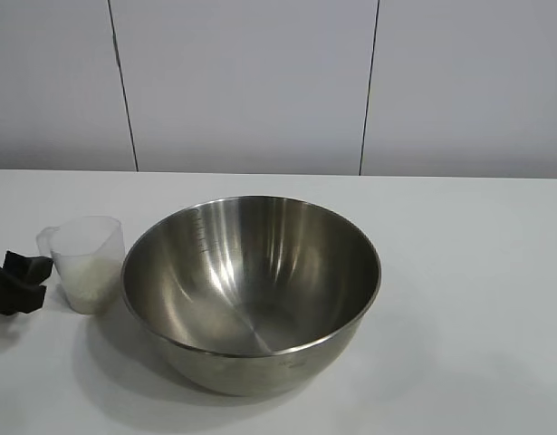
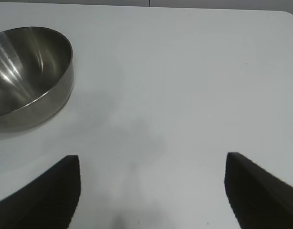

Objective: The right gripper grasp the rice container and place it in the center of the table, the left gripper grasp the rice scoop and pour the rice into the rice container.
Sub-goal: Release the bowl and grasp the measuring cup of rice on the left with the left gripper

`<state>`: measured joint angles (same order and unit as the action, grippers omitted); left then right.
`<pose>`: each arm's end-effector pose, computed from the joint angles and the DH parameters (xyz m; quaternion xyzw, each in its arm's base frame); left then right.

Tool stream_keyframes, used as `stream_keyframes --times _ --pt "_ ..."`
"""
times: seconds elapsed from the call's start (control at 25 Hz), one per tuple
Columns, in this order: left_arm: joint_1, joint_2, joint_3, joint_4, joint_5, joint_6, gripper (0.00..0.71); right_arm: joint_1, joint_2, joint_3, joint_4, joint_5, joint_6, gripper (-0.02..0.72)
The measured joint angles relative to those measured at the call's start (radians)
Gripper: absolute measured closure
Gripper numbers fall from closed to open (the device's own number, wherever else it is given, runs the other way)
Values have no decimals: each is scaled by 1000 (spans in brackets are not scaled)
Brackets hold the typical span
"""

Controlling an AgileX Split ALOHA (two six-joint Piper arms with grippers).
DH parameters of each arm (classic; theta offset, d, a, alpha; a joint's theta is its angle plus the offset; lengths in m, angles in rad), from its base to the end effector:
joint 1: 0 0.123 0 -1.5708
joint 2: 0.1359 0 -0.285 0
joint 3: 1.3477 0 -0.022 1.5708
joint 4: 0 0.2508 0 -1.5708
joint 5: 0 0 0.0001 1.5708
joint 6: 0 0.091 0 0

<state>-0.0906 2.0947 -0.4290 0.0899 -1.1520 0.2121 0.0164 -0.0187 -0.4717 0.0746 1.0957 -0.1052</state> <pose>0.2754 -0.0325 0.0595 0.1638 0.8246 0.0083 0.5414 -0.0062 0.0059 0.2667 -0.0544 0.8623 0.0149 0.5032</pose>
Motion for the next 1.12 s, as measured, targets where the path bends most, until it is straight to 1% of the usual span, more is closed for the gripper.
stream_keyframes --times 0.16,0.32,0.84,1.04,1.08,1.12 --pt "0 23 -4 6 -1 2 210 0 0 0 0 0 0 136" --pt "0 40 -21 45 0 2 210 0 0 0 0 0 0 136" --pt "0 49 -95 51 0 1 214 0 0 0 -1 0 0 136" --pt "0 44 -115 83 0 -12 263 0 0 0 -1 -1 0 136" --pt "0 44 -117 88 0 -12 302 0 0 0 -1 -1 0 136" --pt "0 44 -118 95 1 -12 368 0 0 0 -1 -2 0 136"
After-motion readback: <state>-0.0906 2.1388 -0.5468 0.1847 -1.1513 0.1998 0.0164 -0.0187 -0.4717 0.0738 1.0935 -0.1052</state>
